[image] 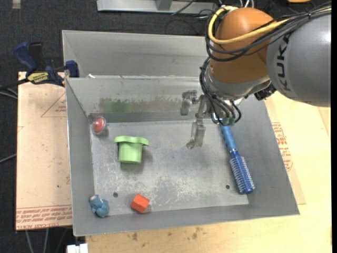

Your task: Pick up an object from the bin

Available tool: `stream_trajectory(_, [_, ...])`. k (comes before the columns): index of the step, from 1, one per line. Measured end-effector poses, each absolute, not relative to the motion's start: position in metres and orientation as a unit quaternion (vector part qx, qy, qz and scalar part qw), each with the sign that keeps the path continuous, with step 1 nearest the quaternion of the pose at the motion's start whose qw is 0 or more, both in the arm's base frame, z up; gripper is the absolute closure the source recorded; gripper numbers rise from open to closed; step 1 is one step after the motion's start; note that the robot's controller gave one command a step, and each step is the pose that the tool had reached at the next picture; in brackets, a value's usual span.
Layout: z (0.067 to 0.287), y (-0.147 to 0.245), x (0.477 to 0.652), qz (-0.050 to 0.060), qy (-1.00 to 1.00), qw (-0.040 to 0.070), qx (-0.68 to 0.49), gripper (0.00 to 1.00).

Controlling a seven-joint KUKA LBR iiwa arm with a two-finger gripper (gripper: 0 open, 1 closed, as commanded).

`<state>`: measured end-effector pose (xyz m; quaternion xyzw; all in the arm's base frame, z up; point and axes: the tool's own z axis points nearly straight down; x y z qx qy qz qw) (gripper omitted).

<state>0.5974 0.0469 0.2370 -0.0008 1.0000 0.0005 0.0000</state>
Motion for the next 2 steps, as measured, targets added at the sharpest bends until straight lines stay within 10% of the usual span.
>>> stream_trajectory(1, [0.066,-0.011,0.646,0.000,0.991,-0.001,-0.136,0.00])
stream_trajectory(2, [0.101,-0.100,0.634,-0.002,0.917,0.002,-0.399,0.00])
